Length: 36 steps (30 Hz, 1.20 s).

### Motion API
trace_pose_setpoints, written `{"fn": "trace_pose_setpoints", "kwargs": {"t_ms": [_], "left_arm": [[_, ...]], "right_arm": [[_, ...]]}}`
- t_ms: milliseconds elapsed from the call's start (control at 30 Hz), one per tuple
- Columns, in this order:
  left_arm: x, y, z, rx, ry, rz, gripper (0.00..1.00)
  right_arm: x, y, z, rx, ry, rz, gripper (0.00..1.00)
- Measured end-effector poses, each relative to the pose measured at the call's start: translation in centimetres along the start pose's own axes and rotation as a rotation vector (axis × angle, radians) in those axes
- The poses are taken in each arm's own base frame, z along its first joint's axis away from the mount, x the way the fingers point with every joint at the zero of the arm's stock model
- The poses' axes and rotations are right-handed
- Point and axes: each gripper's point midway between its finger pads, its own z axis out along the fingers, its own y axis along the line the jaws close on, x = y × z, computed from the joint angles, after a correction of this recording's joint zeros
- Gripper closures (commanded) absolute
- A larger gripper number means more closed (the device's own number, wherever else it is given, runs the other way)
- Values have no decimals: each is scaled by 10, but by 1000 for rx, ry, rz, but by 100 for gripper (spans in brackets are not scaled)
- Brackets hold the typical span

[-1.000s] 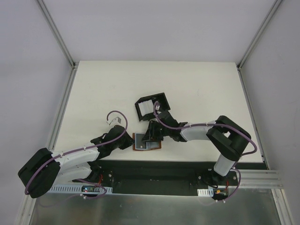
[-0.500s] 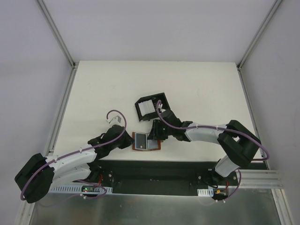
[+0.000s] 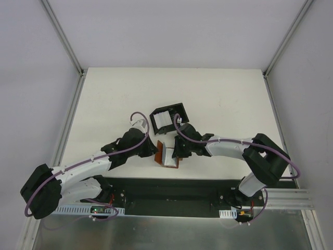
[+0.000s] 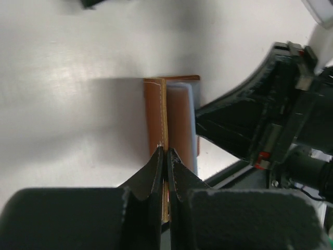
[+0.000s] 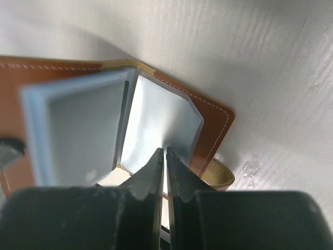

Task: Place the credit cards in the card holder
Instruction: Insert the credit card into the card slot, then turn over the card slot in the card holder.

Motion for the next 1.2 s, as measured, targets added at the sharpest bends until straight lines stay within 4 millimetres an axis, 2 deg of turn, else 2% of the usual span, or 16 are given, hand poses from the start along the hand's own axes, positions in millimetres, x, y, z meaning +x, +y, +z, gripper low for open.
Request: {"fn": "trace_pose_setpoints", "kwargs": {"t_ms": [167, 333, 533, 633, 767, 867, 1200], "left_arm": [[9, -31, 12, 76, 90, 67, 100], [13, -35, 19, 87, 106, 58, 100], [8, -12, 10, 16, 23, -12, 100], [9, 7, 6, -40, -17, -48, 100], [26, 42, 7, -156, 6, -89, 100], [35, 58, 7, -210, 21, -112, 100], [37, 63, 9, -239, 11, -174, 100]], "right_arm": [[0, -1, 0, 9, 2, 0, 93], [-2, -3, -1, 23, -10, -4, 93], [-11, -19, -13, 104, -61, -23, 92], [-16, -22, -19, 119, -83, -27, 92], [-17, -25, -19, 125, -81, -27, 91], [-17, -25, -20, 126, -81, -27, 89], [-19, -6, -32, 44, -89, -37, 88]]}}
